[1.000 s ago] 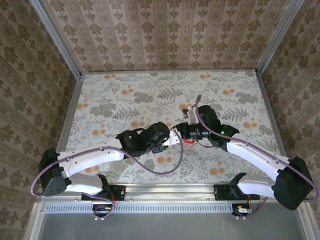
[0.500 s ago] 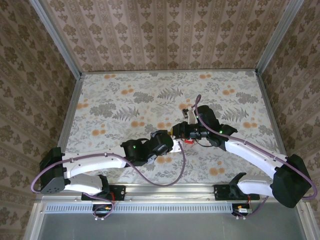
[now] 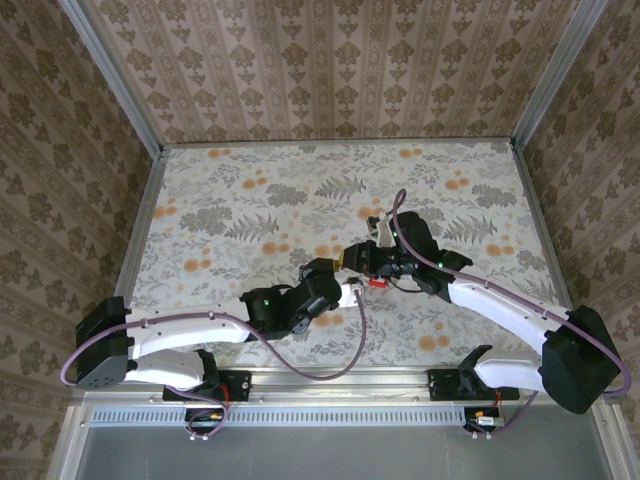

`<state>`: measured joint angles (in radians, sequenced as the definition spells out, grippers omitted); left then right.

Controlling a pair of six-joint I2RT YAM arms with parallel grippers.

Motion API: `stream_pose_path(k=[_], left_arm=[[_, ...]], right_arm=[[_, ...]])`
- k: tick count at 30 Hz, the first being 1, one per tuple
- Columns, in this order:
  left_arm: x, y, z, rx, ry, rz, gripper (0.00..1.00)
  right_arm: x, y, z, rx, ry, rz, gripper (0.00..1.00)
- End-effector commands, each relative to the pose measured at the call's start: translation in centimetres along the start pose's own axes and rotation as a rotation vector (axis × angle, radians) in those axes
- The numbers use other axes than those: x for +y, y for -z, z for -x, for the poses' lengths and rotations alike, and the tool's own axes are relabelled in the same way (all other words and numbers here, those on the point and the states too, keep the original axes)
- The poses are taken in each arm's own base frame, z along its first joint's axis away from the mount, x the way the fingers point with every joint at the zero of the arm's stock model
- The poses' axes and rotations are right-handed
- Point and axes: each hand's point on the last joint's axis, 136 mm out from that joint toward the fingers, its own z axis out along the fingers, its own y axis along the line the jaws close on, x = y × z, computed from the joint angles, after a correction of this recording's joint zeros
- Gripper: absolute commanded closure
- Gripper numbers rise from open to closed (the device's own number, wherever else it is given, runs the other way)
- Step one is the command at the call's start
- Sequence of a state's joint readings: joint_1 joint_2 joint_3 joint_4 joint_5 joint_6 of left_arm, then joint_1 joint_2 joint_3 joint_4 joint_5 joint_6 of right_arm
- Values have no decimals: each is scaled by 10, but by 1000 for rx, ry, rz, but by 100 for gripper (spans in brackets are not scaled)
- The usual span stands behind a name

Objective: Unlock with the key

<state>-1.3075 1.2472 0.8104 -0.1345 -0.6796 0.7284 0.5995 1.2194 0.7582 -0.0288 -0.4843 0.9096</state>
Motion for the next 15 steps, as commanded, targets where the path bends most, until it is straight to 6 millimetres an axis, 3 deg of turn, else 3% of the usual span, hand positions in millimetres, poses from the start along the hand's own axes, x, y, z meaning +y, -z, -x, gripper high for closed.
stream_pose_path(k=[1, 7, 12, 15], left_arm=[[25, 16, 17, -84, 201, -39, 82], [11, 18, 13, -91, 325, -225, 81], [3, 16, 15, -93, 367, -308, 81], [2, 15, 17, -104, 397, -349, 81]], right_arm=[[-4, 17, 6, -3, 40, -35, 69], [0, 42, 21, -68, 150, 40, 54], [25, 46, 8, -31, 264, 208, 47], [26, 46, 1, -6, 305, 234, 45]])
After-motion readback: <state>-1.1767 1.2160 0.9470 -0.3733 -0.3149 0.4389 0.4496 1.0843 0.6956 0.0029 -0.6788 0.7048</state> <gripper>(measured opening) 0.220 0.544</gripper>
